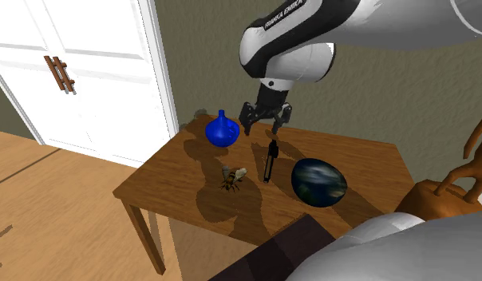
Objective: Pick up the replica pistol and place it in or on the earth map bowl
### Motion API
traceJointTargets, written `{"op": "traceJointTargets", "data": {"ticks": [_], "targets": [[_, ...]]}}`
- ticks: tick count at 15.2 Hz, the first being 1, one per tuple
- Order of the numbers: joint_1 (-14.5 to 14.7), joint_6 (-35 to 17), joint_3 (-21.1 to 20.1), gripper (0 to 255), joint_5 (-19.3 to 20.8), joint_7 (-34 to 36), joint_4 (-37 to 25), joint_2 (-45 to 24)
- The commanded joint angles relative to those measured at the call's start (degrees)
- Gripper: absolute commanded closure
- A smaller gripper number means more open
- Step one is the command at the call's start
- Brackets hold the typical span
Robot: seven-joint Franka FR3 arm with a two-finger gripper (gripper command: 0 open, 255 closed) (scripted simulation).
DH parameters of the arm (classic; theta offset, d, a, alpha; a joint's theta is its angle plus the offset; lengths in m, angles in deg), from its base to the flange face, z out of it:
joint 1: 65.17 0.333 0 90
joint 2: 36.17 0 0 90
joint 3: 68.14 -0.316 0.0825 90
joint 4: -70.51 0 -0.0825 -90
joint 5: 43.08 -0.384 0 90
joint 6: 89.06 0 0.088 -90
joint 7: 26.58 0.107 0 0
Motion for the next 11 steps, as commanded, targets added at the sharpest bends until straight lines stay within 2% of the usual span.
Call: {"op": "traceJointTargets", "data": {"ticks": [1, 6, 8, 11], "targets": [[0.1, -3.8, 2.3, 0, -1.8, -1.5, 0.1, -3.6], [1.4, -12.1, 8.0, 0, -9.3, -7.2, -0.5, -13.3], [2.4, -14.8, 10.2, 0, -14.0, -10.6, -1.4, -17.7], [3.6, -17.7, 13.0, 0, -23.3, -17.3, -3.5, -24.9]]}}
